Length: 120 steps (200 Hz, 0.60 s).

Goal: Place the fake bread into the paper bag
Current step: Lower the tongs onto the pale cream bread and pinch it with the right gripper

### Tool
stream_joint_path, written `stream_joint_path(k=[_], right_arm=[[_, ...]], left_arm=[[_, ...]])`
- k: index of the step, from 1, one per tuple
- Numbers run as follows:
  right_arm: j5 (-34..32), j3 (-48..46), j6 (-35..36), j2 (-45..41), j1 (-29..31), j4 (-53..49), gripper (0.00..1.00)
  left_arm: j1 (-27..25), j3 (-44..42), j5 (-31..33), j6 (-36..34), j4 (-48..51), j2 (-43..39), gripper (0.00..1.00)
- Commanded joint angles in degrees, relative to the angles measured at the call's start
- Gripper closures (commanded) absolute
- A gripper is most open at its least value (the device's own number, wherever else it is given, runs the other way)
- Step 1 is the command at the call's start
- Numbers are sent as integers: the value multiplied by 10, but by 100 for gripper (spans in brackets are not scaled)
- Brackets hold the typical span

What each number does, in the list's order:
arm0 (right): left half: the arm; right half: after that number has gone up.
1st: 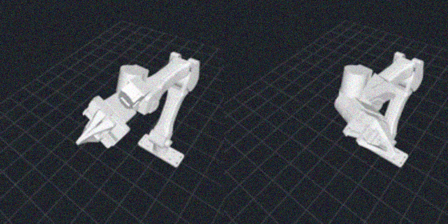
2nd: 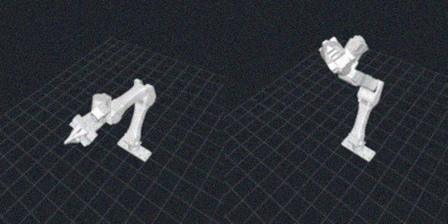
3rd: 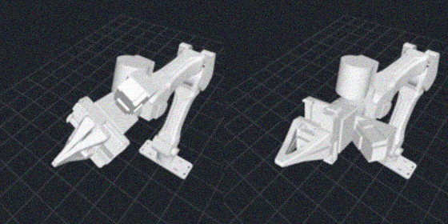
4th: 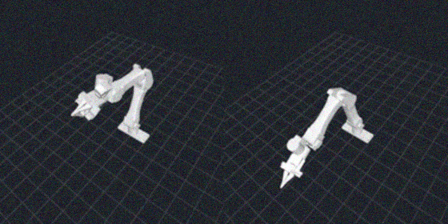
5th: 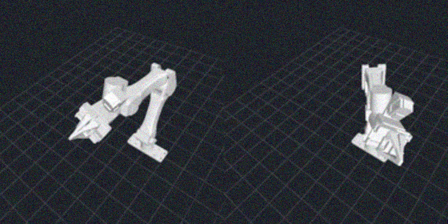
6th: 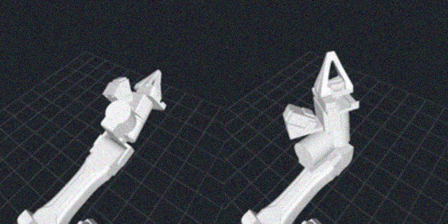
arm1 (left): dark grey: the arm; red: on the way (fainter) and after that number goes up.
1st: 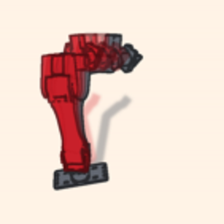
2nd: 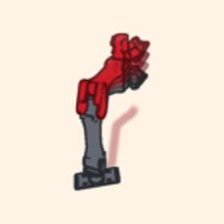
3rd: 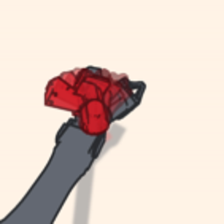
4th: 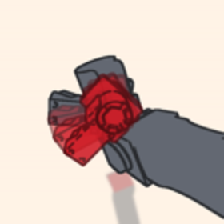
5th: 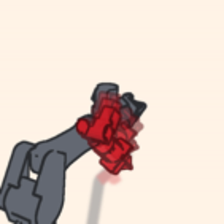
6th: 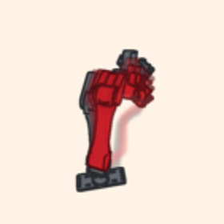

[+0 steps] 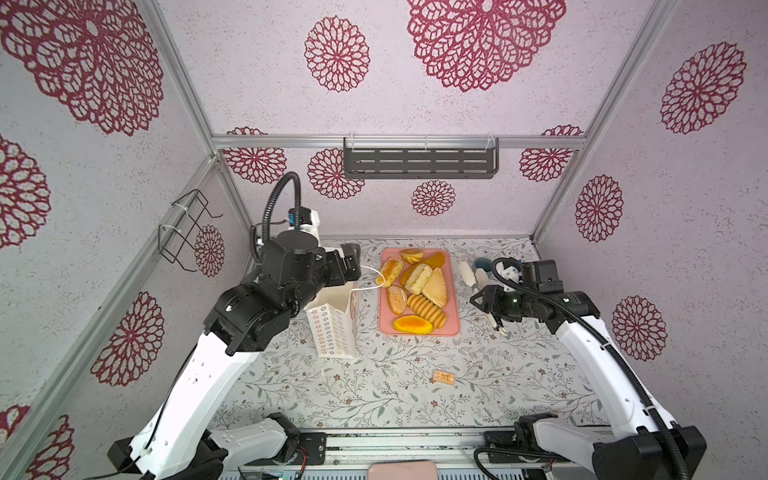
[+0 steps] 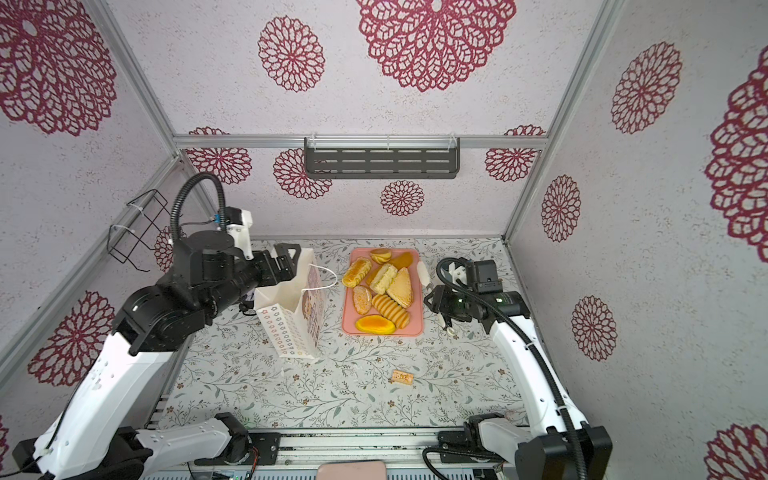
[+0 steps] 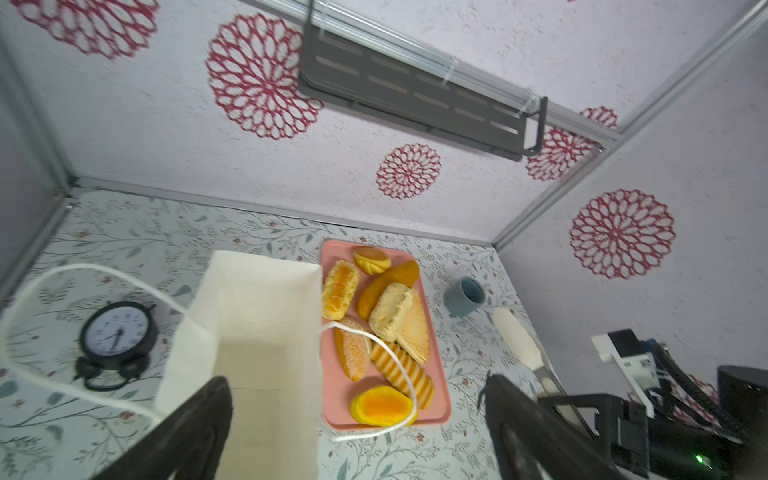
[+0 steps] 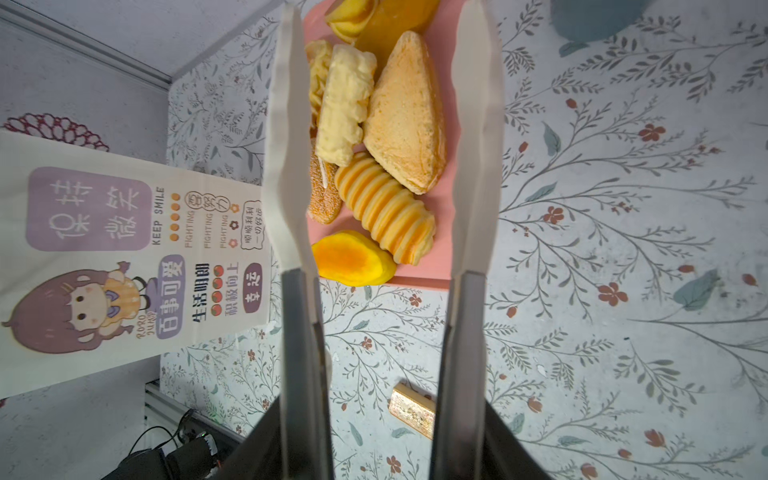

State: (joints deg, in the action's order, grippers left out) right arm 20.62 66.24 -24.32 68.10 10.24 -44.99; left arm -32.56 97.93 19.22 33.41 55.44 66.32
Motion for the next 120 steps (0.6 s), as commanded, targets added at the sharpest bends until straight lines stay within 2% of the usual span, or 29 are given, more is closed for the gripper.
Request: stream_joint_path(k=[1, 27, 67, 120], right_arm=[[-12, 32, 33, 17, 6, -15, 45], [-7, 51, 37, 54, 22, -14, 44], [6, 81, 35, 118, 52, 4, 43], [13, 133, 31, 203, 81, 18, 42]], left_arm=[[57, 8, 9, -23, 73, -9, 3], [124, 2, -31, -31, 107, -10, 3], [190, -32, -91, -37, 124, -16, 3], [209, -84, -120, -42, 124, -17, 2]])
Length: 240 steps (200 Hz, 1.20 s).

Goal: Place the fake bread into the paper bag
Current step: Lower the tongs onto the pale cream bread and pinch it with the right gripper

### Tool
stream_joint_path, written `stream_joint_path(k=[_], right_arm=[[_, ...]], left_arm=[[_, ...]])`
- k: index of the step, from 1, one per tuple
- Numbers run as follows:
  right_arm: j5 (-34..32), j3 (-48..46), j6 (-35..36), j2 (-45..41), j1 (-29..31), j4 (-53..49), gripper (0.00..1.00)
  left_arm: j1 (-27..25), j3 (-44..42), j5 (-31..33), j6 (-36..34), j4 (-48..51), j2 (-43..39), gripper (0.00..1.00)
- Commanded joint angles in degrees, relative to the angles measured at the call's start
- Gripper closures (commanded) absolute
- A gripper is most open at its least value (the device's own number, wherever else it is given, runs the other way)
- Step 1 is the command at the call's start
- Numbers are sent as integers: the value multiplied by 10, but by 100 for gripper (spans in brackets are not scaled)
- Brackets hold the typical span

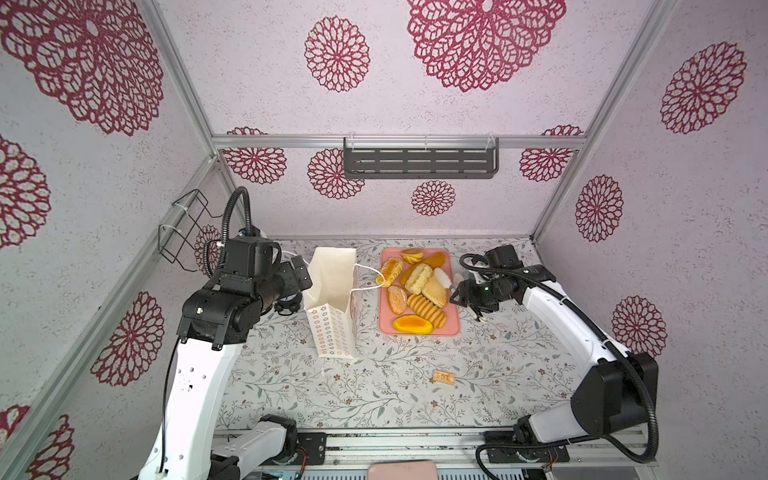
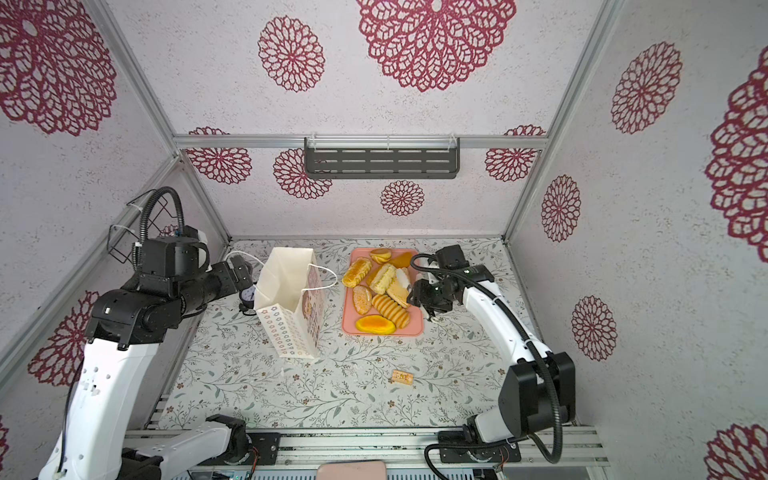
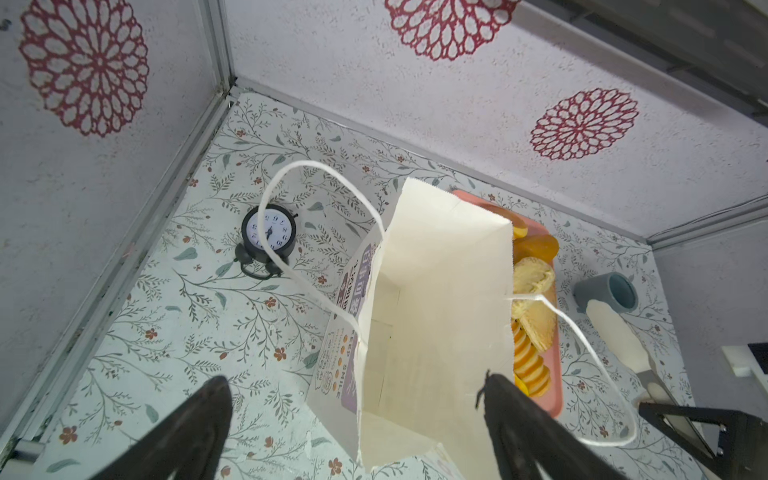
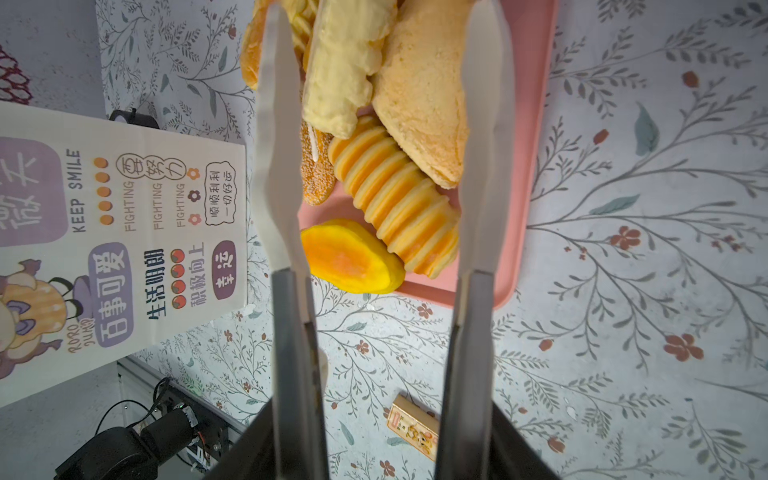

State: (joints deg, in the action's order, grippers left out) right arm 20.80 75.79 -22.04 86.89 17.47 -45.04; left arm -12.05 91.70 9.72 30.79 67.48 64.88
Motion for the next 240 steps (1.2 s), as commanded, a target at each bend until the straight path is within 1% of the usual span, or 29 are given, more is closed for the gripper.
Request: stream_joint_path(k=[1, 32, 76, 154, 212, 240], right_arm=[[11, 38, 8, 16, 9, 20, 42], [19, 57, -3, 48, 20, 31, 42], [18, 69, -15, 66, 26, 44, 41], [17, 82, -22, 87, 28, 54, 40], [21, 102, -20, 116, 28, 52, 39], [21, 107, -20, 128, 28, 52, 40]], left_arm=[[4, -23, -26, -16, 3, -3, 2], [5, -61, -34, -9, -18, -17, 1], [5, -102, -63, -2, -54, -20, 0], [5, -152, -94, 11, -102, -18, 10], [5, -170, -99, 13, -120, -13, 16], [5, -171, -92, 11, -118, -12, 17]])
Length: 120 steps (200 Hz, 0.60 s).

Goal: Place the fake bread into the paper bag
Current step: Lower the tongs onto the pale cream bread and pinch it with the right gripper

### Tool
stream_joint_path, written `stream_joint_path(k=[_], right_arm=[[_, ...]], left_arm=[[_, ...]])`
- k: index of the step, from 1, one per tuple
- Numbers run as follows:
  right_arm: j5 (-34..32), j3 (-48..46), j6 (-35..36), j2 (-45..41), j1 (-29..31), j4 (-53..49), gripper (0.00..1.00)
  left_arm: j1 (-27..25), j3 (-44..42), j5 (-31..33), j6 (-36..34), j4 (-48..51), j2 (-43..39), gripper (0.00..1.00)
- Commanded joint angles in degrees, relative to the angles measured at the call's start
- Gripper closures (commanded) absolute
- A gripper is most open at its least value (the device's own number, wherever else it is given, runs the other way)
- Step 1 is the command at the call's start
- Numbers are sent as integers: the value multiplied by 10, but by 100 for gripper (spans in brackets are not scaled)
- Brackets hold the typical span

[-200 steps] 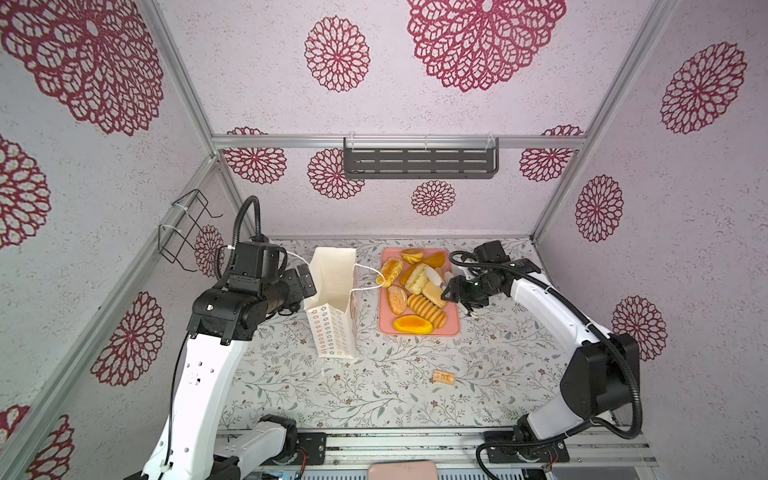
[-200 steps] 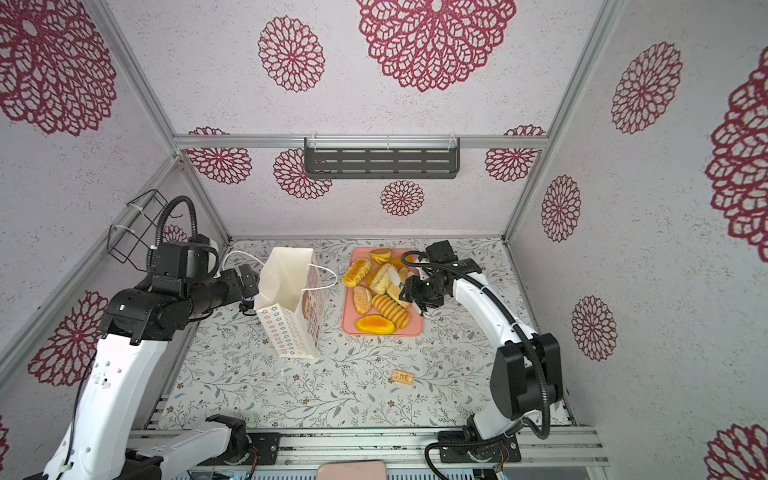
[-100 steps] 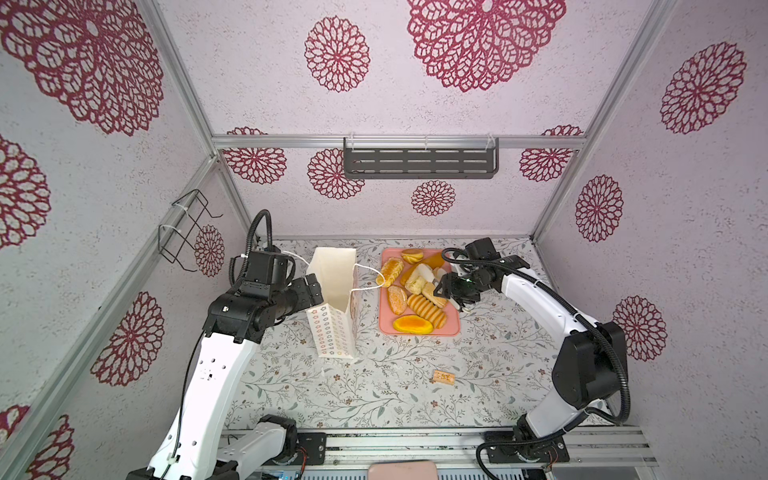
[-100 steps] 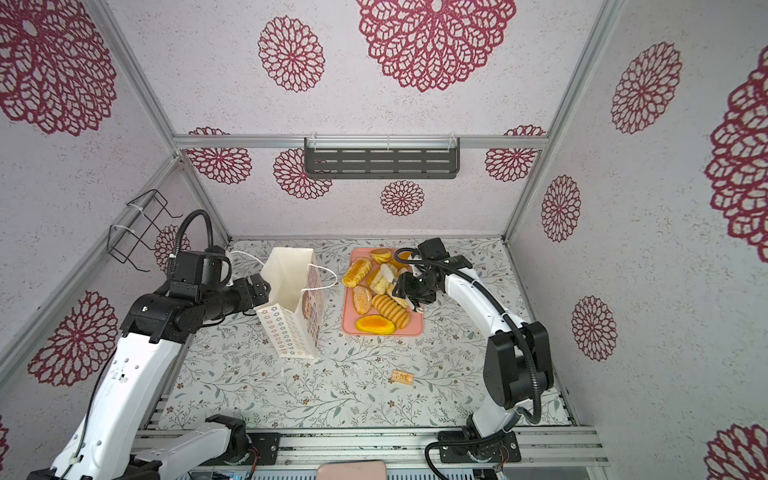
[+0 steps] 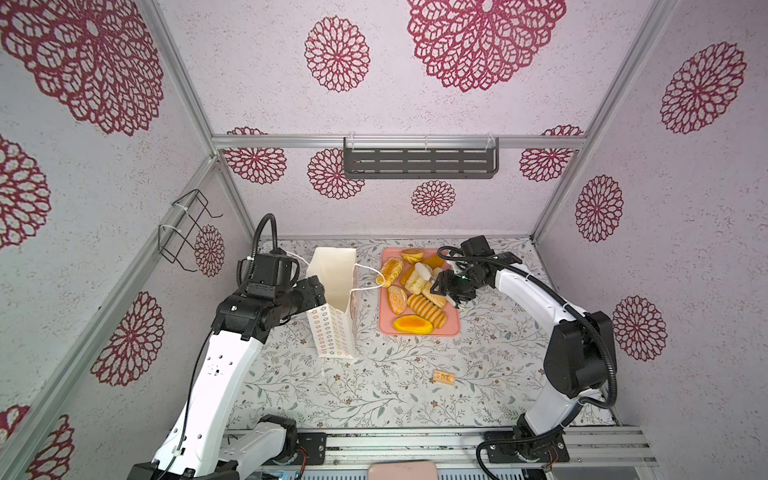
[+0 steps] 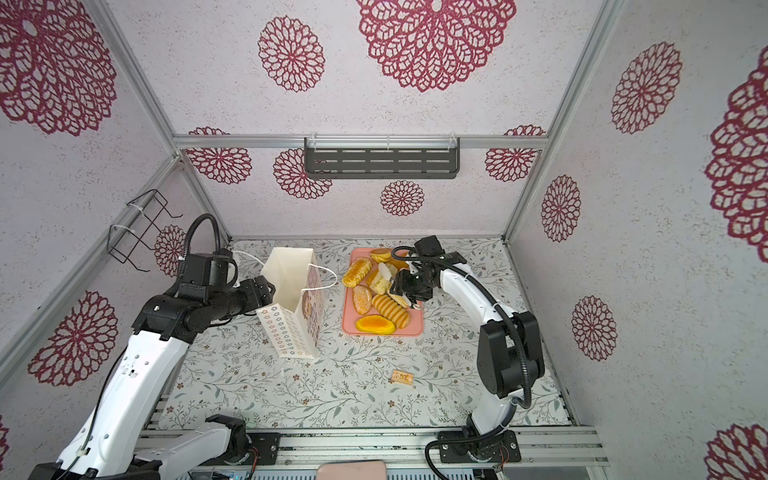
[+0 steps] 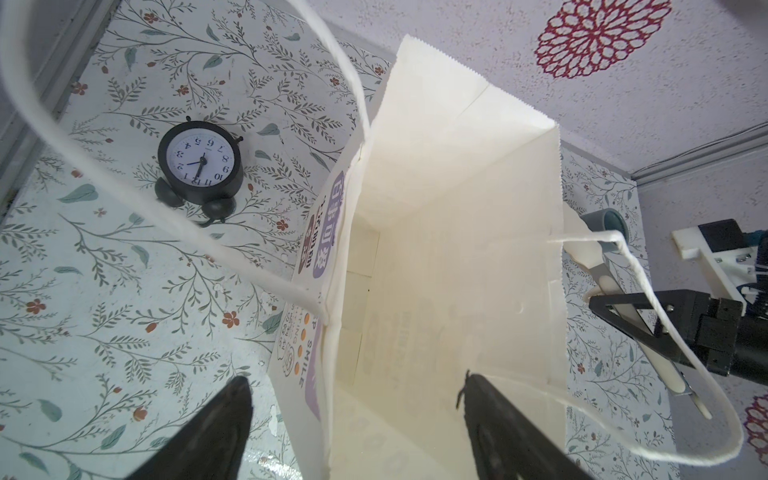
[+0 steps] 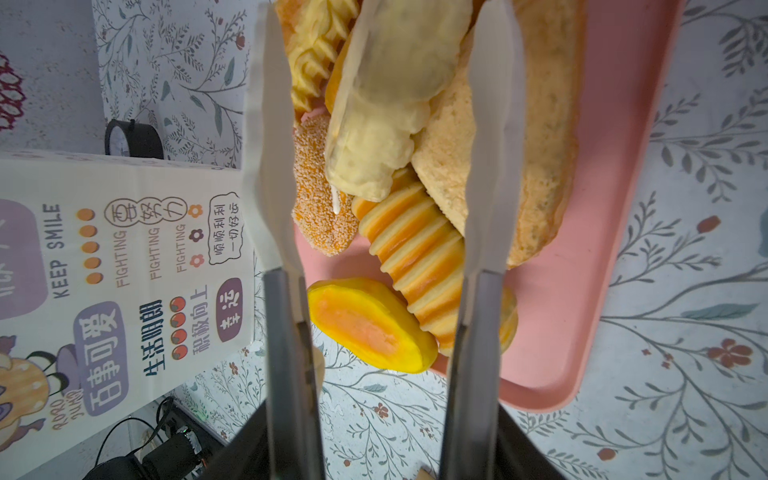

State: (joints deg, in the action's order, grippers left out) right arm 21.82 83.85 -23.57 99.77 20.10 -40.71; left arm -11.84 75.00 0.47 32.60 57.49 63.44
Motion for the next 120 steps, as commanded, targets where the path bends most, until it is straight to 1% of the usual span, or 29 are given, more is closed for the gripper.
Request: stream_joint_path(k=[1, 21, 48, 65, 94, 120], right_arm=[[11, 26, -5, 0, 2, 9, 40], [13, 26, -6, 7, 1, 13, 40], [16, 27, -9, 15, 2, 20, 40], [17, 30, -10, 21, 2, 23, 40], [22, 36, -12, 34, 2, 27, 40], [25, 44, -12, 44, 2, 28, 41]], left_arm=[[3, -4, 1, -7, -18, 2, 17], [3, -2, 10, -10, -13, 0, 13], [3, 1, 19, -18, -9, 4, 14], [3, 0, 22, -20, -10, 9, 19], [3, -8, 22, -24, -24, 15, 33], [3, -14, 16, -22, -34, 22, 41]])
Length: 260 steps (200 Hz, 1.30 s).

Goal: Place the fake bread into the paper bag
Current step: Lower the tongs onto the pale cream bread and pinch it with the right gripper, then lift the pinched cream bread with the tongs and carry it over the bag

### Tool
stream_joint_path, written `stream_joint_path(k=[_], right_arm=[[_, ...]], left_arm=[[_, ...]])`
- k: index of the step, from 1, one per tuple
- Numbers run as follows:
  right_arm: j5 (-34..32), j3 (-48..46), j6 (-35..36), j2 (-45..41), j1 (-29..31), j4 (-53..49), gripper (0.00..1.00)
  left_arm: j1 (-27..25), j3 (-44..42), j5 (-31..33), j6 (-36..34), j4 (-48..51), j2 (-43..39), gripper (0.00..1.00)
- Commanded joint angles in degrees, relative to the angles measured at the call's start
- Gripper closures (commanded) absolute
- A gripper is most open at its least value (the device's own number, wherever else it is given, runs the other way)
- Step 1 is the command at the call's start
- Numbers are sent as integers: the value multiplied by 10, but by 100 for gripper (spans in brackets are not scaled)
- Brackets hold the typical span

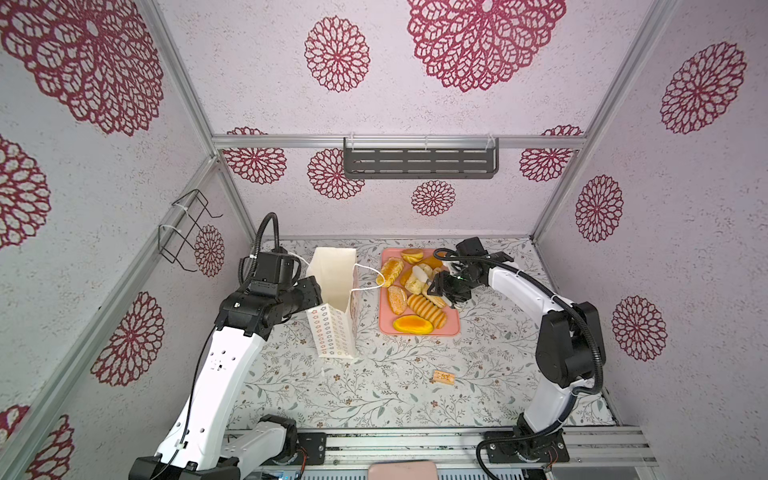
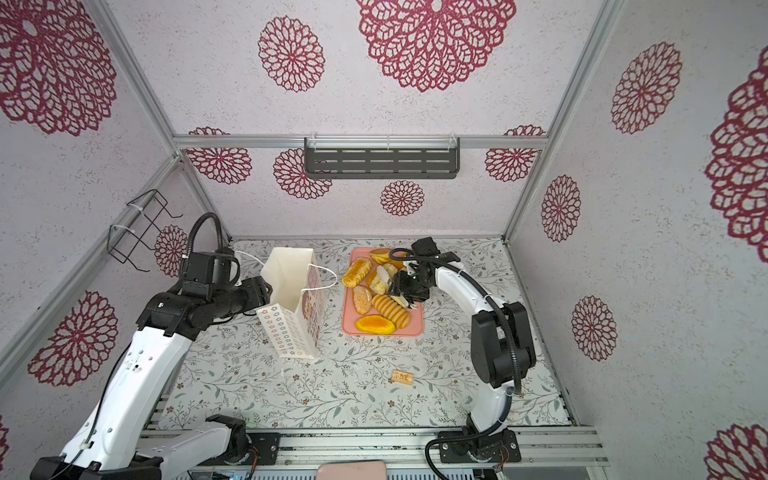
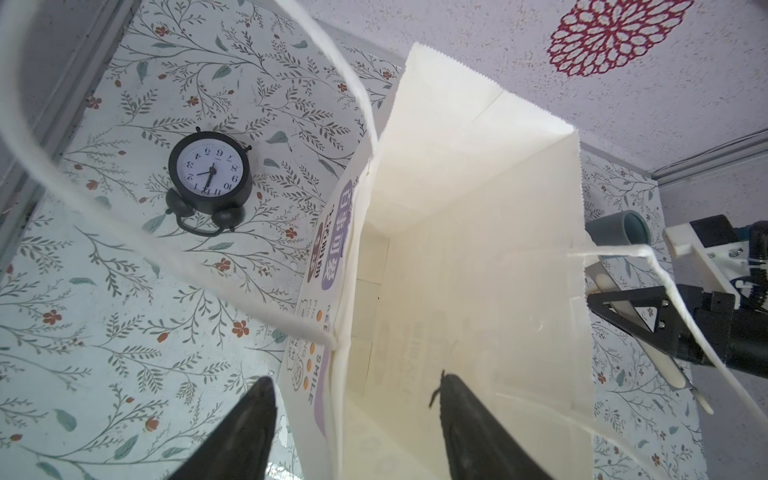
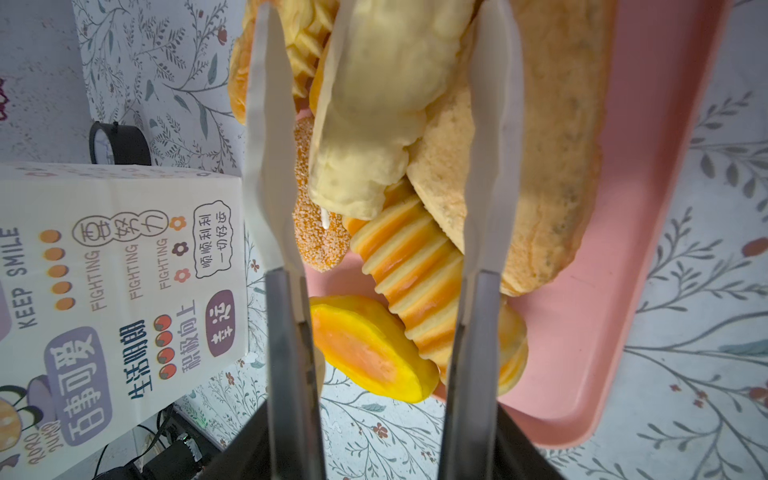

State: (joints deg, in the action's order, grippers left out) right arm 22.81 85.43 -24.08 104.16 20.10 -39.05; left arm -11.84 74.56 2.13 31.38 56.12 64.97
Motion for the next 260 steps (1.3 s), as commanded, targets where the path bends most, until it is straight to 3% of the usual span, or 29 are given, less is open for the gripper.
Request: stream_joint_path(k=[1, 82, 136, 217, 260], right_arm=[[15, 29, -7, 1, 2, 12, 41], [11, 25, -11, 5, 2, 19, 54], [17, -5, -28, -50, 2, 34, 64], [12, 0, -44, -173, 15, 36, 66], [14, 56, -35, -213, 62, 55, 67]], left_arm=[[3, -10, -1, -10, -20, 7, 41], [3, -24, -12, -7, -36, 6, 59], [3, -29, -23, -2, -45, -2, 73], [3, -38, -37, 7, -54, -12, 93], [3, -42, -41, 11, -57, -19, 99]])
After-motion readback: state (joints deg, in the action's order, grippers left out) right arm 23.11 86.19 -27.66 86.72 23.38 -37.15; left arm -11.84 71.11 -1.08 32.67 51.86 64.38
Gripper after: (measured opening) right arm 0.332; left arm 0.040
